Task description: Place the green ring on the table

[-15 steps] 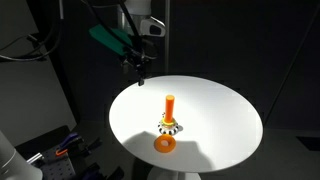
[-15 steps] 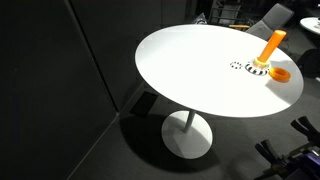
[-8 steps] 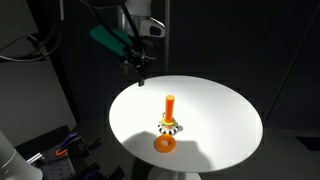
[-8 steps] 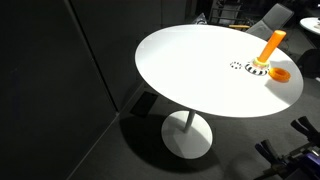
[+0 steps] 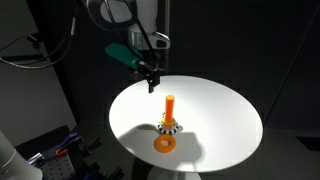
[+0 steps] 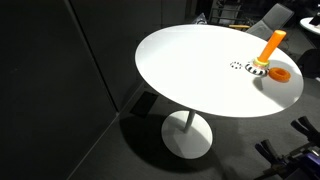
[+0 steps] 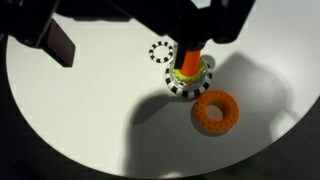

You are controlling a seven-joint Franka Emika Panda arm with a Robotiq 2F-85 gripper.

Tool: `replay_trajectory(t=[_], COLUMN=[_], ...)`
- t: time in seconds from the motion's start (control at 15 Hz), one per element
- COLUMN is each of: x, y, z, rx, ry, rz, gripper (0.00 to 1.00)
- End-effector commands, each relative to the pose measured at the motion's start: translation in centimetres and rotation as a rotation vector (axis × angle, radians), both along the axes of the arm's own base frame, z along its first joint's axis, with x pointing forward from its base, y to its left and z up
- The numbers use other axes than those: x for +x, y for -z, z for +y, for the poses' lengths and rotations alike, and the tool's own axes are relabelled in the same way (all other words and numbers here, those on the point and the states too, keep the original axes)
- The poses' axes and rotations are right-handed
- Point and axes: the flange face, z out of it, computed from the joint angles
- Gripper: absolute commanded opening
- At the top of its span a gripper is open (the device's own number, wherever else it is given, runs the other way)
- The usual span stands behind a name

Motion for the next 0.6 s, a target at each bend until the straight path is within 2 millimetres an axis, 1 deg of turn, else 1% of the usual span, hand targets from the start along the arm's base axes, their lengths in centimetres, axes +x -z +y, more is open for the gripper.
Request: replay_trajectory(t=[0.0, 0.2, 0.53], x=[1.3, 1.9, 2.3], y=[2.8, 5.2, 7.8], z=[0.0, -0.7, -2.7], rx=[-0.022, -0.054, -0.101], ry=[0.018, 0.040, 0.093], rz=[-0.009, -0.031, -0.089], gripper=[1.00, 1.00, 1.00])
